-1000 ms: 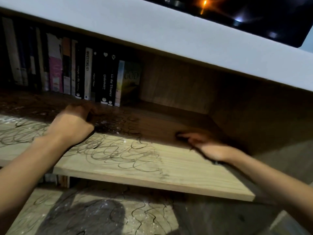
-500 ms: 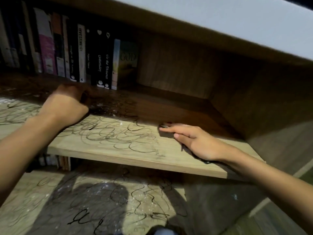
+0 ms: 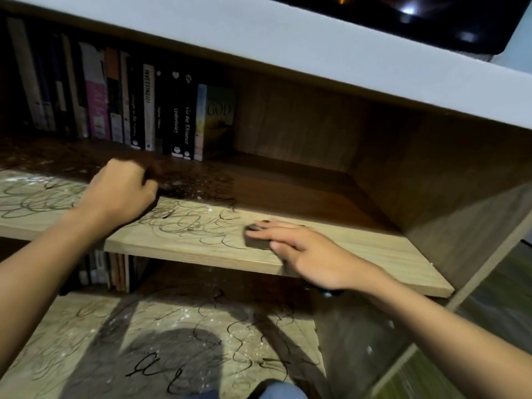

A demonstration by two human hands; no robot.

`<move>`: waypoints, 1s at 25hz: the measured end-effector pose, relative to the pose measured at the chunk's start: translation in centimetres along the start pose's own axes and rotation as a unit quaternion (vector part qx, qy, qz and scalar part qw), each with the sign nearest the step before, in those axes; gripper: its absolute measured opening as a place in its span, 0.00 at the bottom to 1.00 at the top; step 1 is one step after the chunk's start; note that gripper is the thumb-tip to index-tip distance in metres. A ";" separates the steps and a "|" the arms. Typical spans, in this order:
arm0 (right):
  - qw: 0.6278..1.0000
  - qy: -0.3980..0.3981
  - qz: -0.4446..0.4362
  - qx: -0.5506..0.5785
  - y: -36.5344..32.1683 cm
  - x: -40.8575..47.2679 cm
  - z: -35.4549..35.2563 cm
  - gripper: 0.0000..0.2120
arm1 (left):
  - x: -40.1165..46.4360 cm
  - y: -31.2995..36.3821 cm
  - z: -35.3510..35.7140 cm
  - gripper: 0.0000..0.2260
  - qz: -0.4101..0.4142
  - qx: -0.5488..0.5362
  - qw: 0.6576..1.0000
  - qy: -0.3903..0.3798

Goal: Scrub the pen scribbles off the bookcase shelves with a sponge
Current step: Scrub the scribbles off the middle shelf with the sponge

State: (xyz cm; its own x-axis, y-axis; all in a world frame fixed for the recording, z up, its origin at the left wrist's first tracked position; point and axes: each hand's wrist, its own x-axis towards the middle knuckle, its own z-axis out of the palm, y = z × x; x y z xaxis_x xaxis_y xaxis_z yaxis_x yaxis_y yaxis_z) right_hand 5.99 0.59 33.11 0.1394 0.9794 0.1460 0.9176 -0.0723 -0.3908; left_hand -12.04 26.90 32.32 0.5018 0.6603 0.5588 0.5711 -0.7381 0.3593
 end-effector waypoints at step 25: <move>0.929 0.065 0.353 -0.093 7.8 -3.4 -4.9 0.21 | -3.9 1.2 -2.0 0.08 -0.041 -0.055 0.997 0.039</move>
State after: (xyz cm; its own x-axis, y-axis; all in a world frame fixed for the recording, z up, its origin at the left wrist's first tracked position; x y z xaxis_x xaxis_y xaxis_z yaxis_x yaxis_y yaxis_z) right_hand 14.48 -4.24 34.04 0.7637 0.6451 0.0263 0.6268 -0.7311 -0.2694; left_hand -14.61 23.21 32.08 0.4022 0.7098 0.5783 0.5316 -0.6953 0.4838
